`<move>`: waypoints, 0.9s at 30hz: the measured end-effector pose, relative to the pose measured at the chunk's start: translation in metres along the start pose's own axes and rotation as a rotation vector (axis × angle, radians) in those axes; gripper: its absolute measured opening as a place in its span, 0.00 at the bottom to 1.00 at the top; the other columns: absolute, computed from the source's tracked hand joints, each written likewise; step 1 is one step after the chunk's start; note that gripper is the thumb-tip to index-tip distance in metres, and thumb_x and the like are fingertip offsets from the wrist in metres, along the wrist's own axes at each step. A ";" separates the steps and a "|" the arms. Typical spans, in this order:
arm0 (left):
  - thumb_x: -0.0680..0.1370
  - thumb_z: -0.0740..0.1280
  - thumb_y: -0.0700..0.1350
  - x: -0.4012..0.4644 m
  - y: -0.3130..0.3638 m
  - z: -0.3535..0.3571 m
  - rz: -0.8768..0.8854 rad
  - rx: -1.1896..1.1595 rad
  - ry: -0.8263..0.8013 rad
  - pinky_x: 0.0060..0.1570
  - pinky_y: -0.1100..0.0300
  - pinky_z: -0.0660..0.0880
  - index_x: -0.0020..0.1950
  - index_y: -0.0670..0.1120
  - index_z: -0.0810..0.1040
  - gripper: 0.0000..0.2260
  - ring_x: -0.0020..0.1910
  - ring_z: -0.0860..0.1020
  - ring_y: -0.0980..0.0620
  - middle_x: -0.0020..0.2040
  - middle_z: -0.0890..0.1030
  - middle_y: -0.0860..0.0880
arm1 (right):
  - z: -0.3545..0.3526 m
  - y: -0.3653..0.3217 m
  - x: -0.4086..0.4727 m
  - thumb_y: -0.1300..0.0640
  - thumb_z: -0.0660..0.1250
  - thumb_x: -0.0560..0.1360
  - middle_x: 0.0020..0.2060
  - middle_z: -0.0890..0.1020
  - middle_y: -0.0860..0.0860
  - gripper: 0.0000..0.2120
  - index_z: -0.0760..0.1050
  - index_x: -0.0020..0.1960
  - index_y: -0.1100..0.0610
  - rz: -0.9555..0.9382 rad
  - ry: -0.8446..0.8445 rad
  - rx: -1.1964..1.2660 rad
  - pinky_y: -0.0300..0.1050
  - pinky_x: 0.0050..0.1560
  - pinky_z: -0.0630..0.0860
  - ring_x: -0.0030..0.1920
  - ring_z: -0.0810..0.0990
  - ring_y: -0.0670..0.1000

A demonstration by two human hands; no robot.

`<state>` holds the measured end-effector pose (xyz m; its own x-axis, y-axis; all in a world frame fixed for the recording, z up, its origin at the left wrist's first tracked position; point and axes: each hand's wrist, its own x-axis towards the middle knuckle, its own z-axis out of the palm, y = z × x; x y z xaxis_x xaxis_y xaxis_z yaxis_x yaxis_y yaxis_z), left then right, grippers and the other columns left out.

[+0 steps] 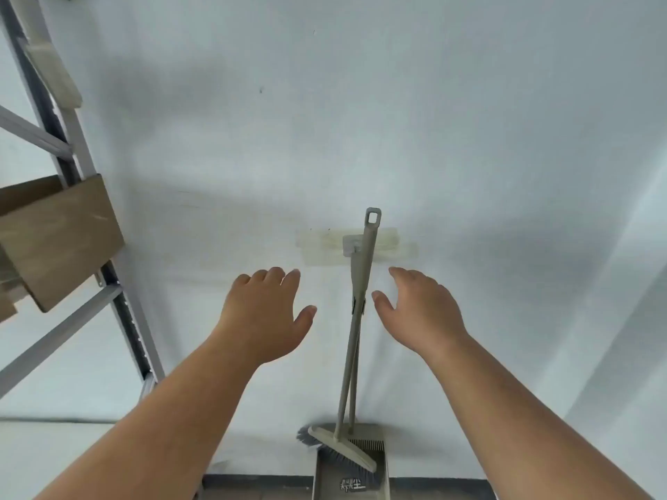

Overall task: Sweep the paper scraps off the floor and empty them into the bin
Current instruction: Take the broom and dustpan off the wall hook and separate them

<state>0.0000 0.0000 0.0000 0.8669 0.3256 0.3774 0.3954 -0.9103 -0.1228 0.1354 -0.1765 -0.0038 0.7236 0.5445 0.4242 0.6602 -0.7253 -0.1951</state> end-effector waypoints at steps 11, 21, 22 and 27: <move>0.74 0.56 0.59 0.092 0.034 0.058 0.068 -0.054 0.007 0.56 0.54 0.68 0.67 0.49 0.66 0.24 0.56 0.73 0.49 0.60 0.75 0.50 | 0.097 0.016 0.070 0.39 0.58 0.76 0.45 0.81 0.47 0.20 0.70 0.61 0.50 0.080 -0.084 0.168 0.43 0.39 0.71 0.45 0.81 0.52; 0.75 0.56 0.57 0.119 0.051 0.089 0.065 -0.075 -0.093 0.56 0.55 0.67 0.66 0.49 0.66 0.23 0.56 0.72 0.48 0.60 0.74 0.50 | 0.124 0.025 0.084 0.48 0.61 0.77 0.35 0.75 0.45 0.12 0.71 0.54 0.54 0.100 -0.196 0.398 0.41 0.33 0.68 0.36 0.76 0.50; 0.75 0.56 0.57 0.120 0.051 0.089 0.066 -0.078 -0.098 0.56 0.55 0.67 0.66 0.49 0.66 0.23 0.57 0.72 0.48 0.60 0.74 0.50 | 0.122 0.026 0.084 0.48 0.61 0.77 0.36 0.76 0.45 0.11 0.71 0.54 0.54 0.101 -0.198 0.413 0.41 0.33 0.69 0.37 0.78 0.51; 0.75 0.57 0.53 0.122 0.054 0.090 0.087 -0.068 -0.088 0.60 0.53 0.66 0.71 0.49 0.60 0.26 0.62 0.70 0.47 0.67 0.70 0.48 | 0.108 0.035 0.081 0.51 0.63 0.77 0.38 0.81 0.49 0.08 0.71 0.52 0.54 0.061 -0.191 0.488 0.45 0.38 0.77 0.40 0.81 0.52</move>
<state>0.1545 0.0133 -0.0431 0.9212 0.2635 0.2862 0.2991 -0.9502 -0.0879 0.2382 -0.1122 -0.0718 0.7573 0.6075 0.2397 0.6001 -0.5025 -0.6225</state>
